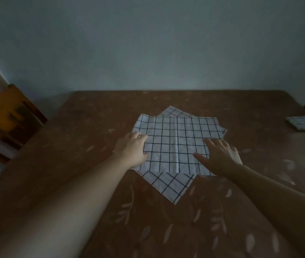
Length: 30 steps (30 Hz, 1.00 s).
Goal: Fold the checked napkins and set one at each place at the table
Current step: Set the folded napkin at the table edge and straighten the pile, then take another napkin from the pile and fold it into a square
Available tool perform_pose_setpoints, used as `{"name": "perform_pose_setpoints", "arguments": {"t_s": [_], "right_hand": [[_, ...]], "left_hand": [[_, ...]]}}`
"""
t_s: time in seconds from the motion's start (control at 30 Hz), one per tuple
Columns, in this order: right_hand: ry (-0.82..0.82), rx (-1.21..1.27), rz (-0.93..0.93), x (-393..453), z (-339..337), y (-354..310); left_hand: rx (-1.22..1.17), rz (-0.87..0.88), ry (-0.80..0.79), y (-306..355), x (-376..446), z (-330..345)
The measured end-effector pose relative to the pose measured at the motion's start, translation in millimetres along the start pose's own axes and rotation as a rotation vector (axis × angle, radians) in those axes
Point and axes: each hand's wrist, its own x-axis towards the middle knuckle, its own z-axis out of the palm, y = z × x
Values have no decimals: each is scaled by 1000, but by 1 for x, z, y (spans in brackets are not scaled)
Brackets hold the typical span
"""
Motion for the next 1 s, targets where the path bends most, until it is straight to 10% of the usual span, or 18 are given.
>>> {"name": "perform_pose_setpoints", "arguments": {"t_s": [0.53,1.0], "right_hand": [[-75,28,41,128,139,6],[141,248,-49,76,128,-20]], "left_hand": [[-84,-90,-236,-2,121,154],[-371,-53,170,15,70,142]]}}
